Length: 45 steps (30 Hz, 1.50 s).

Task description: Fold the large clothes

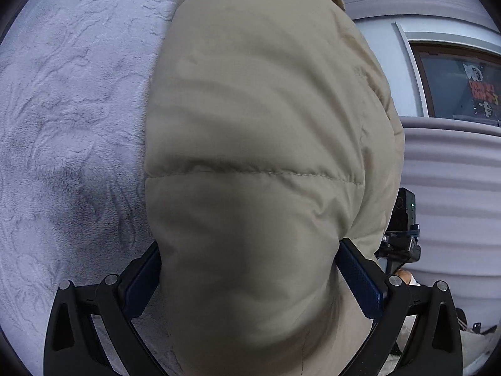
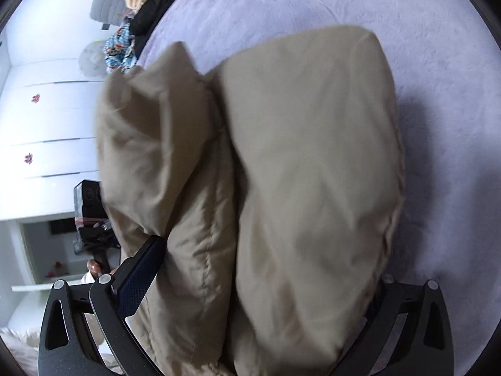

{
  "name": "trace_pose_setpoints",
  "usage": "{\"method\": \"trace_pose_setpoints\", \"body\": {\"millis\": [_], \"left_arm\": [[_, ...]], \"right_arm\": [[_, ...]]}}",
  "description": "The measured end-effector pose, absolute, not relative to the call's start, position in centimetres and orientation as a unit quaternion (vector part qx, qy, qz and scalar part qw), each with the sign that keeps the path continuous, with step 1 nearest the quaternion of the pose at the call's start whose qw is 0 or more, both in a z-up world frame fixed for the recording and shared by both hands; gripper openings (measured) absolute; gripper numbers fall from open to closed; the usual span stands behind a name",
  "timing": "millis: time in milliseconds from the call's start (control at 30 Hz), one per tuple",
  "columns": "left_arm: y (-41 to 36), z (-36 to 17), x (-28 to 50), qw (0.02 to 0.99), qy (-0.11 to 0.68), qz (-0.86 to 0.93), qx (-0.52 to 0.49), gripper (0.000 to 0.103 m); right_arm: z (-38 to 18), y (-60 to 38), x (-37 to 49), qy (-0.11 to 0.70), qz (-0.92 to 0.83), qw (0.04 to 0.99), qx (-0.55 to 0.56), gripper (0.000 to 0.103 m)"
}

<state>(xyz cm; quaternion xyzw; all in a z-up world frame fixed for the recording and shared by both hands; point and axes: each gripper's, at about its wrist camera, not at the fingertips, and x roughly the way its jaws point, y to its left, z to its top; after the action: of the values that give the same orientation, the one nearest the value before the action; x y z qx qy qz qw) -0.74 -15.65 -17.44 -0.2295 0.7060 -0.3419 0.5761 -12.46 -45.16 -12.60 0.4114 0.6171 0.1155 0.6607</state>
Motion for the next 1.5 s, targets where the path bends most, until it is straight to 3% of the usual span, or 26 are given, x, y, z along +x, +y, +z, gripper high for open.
{"method": "trace_pose_setpoints", "body": {"millis": [200, 267, 367, 433, 533, 867, 1167, 1333, 1500], "left_arm": [[-17.5, -16.1, -1.5, 0.606, 0.697, -0.324, -0.204, 0.103], [-18.2, -14.9, -1.9, 0.627, 0.685, -0.322, -0.183, 0.093], [-18.7, -13.0, -2.1, 0.648, 0.670, -0.321, -0.171, 0.079], [-18.8, -11.7, -2.4, 0.657, 0.659, -0.324, -0.169, 0.074], [-18.0, -10.3, -3.0, 0.667, 0.647, -0.330, -0.166, 0.072], [-11.3, -5.1, -1.5, 0.706, 0.596, -0.339, -0.177, 0.072], [1.3, -3.4, 5.2, 0.732, 0.579, -0.318, -0.165, 0.072], [8.4, -5.0, 8.9, 0.746, 0.577, -0.290, -0.164, 0.072], [13.1, -10.8, 11.2, 0.733, 0.609, -0.246, -0.177, 0.073]], "right_arm": [[-14.4, -45.8, -11.9, 0.613, 0.100, 0.632, 0.463, 0.103], [-14.3, -45.7, -12.0, 0.611, 0.106, 0.633, 0.464, 0.101], [-13.7, -45.6, -12.1, 0.600, 0.107, 0.636, 0.474, 0.078], [-12.8, -45.5, -12.1, 0.588, 0.115, 0.644, 0.476, 0.055], [-11.1, -44.7, -12.0, 0.577, 0.127, 0.660, 0.463, 0.046], [-6.8, -41.2, -10.9, 0.551, 0.158, 0.690, 0.442, 0.045], [-5.9, -29.1, -4.9, 0.532, 0.183, 0.712, 0.420, 0.045], [-7.5, -21.9, -1.5, 0.531, 0.198, 0.711, 0.417, 0.045], [-10.8, -16.5, 1.8, 0.555, 0.186, 0.705, 0.400, 0.045]]}}
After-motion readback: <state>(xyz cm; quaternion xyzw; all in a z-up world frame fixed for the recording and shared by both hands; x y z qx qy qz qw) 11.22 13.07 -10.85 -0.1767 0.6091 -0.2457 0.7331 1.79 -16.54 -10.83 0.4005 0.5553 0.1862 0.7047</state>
